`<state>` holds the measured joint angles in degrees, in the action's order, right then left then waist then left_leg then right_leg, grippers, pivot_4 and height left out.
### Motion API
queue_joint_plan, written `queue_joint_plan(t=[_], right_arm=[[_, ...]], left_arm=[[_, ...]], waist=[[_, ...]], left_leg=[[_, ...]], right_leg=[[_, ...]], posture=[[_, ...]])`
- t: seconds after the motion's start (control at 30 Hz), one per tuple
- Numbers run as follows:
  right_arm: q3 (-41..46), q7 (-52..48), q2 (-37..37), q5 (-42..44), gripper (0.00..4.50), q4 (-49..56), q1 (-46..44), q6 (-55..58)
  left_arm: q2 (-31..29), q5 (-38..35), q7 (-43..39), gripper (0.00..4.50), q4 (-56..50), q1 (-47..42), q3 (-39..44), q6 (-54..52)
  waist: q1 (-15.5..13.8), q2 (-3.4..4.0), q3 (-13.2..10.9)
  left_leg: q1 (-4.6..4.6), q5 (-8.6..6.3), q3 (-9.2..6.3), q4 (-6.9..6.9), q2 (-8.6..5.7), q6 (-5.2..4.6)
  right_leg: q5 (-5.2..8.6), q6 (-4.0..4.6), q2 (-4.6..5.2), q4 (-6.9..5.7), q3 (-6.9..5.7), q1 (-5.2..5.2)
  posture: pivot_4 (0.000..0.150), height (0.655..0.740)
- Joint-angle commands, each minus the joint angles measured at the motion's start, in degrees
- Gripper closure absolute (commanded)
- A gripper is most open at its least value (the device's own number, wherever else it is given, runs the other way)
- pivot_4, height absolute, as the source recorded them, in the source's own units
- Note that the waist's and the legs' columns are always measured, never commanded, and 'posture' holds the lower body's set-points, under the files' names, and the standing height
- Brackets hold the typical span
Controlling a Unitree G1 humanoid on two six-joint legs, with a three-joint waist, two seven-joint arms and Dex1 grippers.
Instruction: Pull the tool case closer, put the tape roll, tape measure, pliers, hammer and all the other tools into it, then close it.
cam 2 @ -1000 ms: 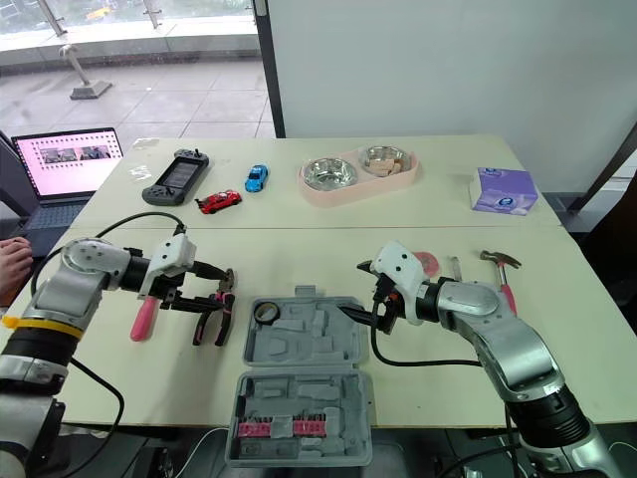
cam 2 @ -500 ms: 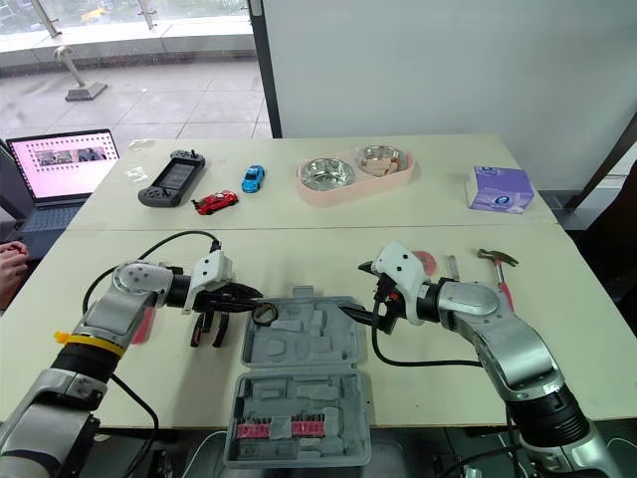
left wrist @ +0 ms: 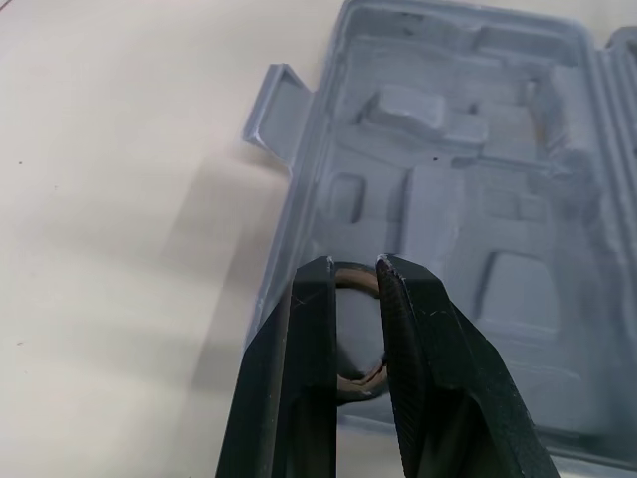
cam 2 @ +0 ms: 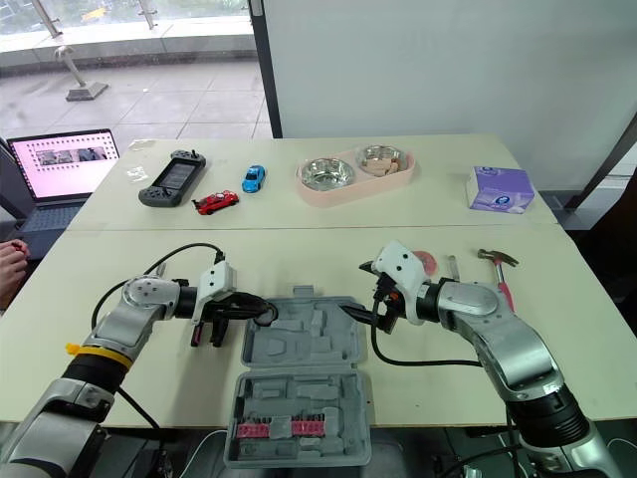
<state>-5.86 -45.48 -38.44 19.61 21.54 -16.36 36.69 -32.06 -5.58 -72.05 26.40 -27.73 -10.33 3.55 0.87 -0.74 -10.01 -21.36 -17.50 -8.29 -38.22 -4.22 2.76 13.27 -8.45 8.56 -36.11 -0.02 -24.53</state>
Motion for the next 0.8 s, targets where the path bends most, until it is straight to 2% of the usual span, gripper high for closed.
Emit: queue_joint_plan(t=[0.03, 0.27, 0.5, 0.67, 0.8], right_arm=[[1.1, 0.1, -0.2, 0.7, 0.00, 2.7, -0.2, -0.1], [1.1, 0.3, -0.3, 0.7, 0.00, 3.1, -0.1, 0.6], [1.7, 0.4, -0.5, 1.0, 0.00, 3.2, 0.1, 0.8], [3.2, 0.4, -0.6, 1.6, 0.00, 2.8, 0.5, 0.4], [7.9, 0.0, -1.8, 2.7, 0.00, 1.1, 1.9, -0.3]], left_arm=[[-0.1, 1.6, 0.6, 3.77, 1.0, 0.9, -0.9, 3.7], [0.0, 6.8, 4.3, 3.77, 5.9, 1.0, -3.6, 9.9], [-0.7, 6.1, 3.3, 3.77, 5.4, -0.1, -3.4, 9.0], [-2.4, 0.2, 0.2, 3.77, -1.7, -1.3, 0.2, 0.8], [-6.4, -11.7, -1.8, 3.77, -13.2, -2.8, 8.2, -16.0]], waist=[[0.0, 0.00, 0.0], [-0.2, 0.02, 0.0], [0.0, 0.04, 0.0], [0.1, 0.02, 0.0], [-0.1, -0.03, 0.0]], left_leg=[[0.00, 0.00, 0.00, 0.00, 0.00, 0.00], [0.04, 0.00, 0.00, 0.00, -0.01, 0.00], [0.06, 0.00, 0.01, 0.00, 0.00, 0.00], [0.05, 0.00, 0.00, 0.00, 0.01, 0.00], [-0.03, 0.00, -0.02, -0.01, 0.00, 0.00]], right_leg=[[0.00, 0.00, 0.00, 0.00, 0.00, 0.00], [0.00, 0.00, 0.01, 0.01, 0.00, 0.05], [0.00, 0.00, 0.00, -0.01, 0.00, 0.05], [0.00, 0.00, -0.01, -0.01, 0.00, 0.05], [0.00, 0.00, 0.00, -0.01, 0.00, 0.01]], posture=[[0.150, 0.7239], [0.150, 0.7239], [0.150, 0.7239], [0.150, 0.7239], [0.150, 0.7239]])
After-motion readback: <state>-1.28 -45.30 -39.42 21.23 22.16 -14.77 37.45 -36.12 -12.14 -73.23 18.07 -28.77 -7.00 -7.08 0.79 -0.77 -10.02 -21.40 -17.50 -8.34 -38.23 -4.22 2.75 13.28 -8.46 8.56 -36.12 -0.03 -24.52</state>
